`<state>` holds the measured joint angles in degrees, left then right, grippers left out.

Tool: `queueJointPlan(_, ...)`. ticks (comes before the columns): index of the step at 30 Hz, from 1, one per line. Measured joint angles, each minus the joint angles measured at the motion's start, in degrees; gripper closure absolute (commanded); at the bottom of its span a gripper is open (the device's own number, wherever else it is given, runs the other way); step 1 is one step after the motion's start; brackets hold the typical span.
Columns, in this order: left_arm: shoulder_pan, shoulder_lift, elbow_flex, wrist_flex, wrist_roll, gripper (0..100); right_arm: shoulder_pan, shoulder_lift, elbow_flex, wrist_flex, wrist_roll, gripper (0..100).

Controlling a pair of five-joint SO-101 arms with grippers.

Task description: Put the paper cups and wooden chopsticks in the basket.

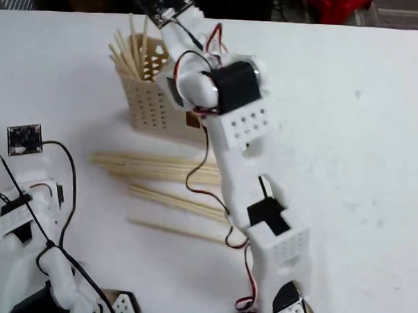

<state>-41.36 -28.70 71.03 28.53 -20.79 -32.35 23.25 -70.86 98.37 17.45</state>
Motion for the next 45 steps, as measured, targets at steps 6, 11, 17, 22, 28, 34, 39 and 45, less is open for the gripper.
queueJointPlan(6,0.0,0.0,0.0,0.0,0.0,87,-1.2,-12.1,2.5,0.1,2.4,82.9)
queueJointPlan(11,0.0,0.0,0.0,0.0,0.0,87,-6.2,-24.0,19.1,0.1,3.1,82.7)
queueJointPlan(17,0.0,0.0,0.0,0.0,0.0,87,-12.4,-37.2,49.8,-0.3,6.0,82.6)
queueJointPlan(22,0.0,0.0,0.0,0.0,0.0,87,-17.8,-47.8,76.6,-8.3,12.4,82.5)
queueJointPlan(28,0.0,0.0,0.0,0.0,0.0,87,-18.7,-53.4,107.7,-24.4,17.1,82.5)
queueJointPlan(34,0.0,0.0,0.0,0.0,0.0,87,-18.8,-53.5,126.6,-39.4,18.9,82.5)
queueJointPlan(39,0.0,0.0,0.0,0.0,0.0,87,-19.0,-53.5,132.3,-47.1,19.1,82.5)
queueJointPlan(45,0.0,0.0,0.0,0.0,0.0,87,-18.9,-53.6,134.2,-49.7,19.4,82.5)
